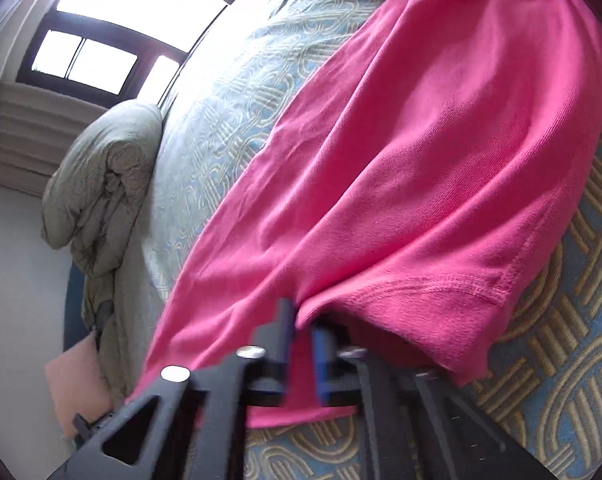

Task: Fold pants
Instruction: 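Lift the crotch with the right gripper and fold it toward the waistband, then open both grippers and release the lengthwise-folded pink pants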

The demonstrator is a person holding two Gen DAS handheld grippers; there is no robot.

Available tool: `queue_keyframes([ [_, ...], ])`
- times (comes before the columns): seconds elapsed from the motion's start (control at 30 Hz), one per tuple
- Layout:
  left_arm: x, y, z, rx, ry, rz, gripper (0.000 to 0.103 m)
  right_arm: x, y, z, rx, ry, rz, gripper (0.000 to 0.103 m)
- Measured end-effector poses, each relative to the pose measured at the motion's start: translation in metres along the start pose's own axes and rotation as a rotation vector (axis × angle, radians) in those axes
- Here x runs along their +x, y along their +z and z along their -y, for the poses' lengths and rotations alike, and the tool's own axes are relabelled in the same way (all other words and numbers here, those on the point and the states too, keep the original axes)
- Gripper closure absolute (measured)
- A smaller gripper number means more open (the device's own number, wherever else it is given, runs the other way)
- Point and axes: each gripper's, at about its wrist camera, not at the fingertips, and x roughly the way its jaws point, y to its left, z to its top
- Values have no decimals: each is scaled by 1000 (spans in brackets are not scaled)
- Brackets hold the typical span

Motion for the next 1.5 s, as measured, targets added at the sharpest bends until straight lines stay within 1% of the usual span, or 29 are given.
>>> queue_keyframes([
  [0.07,-3,0,0,-1,-6,1,101,-4,-2,1,7,16,-2,100],
  [0.17,-12,3,0,-2,-7,7,101,-23,-5,-5,-47,47,15,101],
  [0.27,-21,3,-4,15,-28,14,101,-48,-9,-12,-101,72,30,101],
  [0.33,-18,-2,-8,41,8,10,101,-57,-11,-12,-132,72,24,101],
  [0.4,-7,-8,-16,51,60,-18,101,-53,-15,-8,-165,40,-11,101],
  [0.5,8,-18,-27,47,111,-44,100,-31,-21,11,-137,-17,-95,97],
  [0.57,10,-22,-31,41,108,-43,100,-22,-24,21,-108,-30,-131,97],
  [0.63,8,-21,-32,42,100,-35,99,-25,-25,20,-140,-36,-135,96],
  [0.7,4,-17,-32,37,107,-21,99,-34,-25,14,-211,-64,-111,92],
  [0.77,-2,-12,-34,15,107,-4,99,-45,-25,10,-270,-89,-78,81],
  [0.87,-11,-3,-40,-25,105,34,99,-57,-24,10,-316,-131,-67,80],
  [0.93,-16,2,-42,-35,112,51,99,-65,-23,11,-335,-147,-61,80],
  [1.0,-19,5,-41,-35,104,58,99,-75,-20,12,-361,-161,-35,80],
  [1.03,-19,6,-39,-33,102,57,99,-80,-20,11,-380,-168,-13,80],
  [1.1,-13,5,-36,-22,111,32,96,-86,-16,13,-411,-192,35,80],
  [1.13,-9,3,-36,-21,118,9,89,-84,-15,11,-412,-196,47,80],
  [1.17,-3,2,-35,-25,124,-15,83,-82,-13,12,-407,-189,47,80],
  [1.23,7,-2,-35,-40,130,-41,82,-74,-10,14,-400,-174,21,80],
  [1.27,10,-2,-34,-52,118,-51,82,-66,-10,15,-411,-174,-5,80],
  [1.3,12,-3,-32,-70,82,-58,82,-58,-10,16,-422,-195,-29,80],
  [1.37,11,-2,-20,-89,-38,-70,82,-47,-11,25,-404,-260,-56,81],
  [1.4,9,-1,-10,-74,-85,-70,82,-47,-9,31,-377,-245,-54,81],
  [1.43,6,0,2,-42,-110,-63,82,-49,-7,34,-356,-228,-54,81],
  [1.5,-1,3,28,39,-115,-45,82,-53,-4,34,-354,-238,-60,81],
])
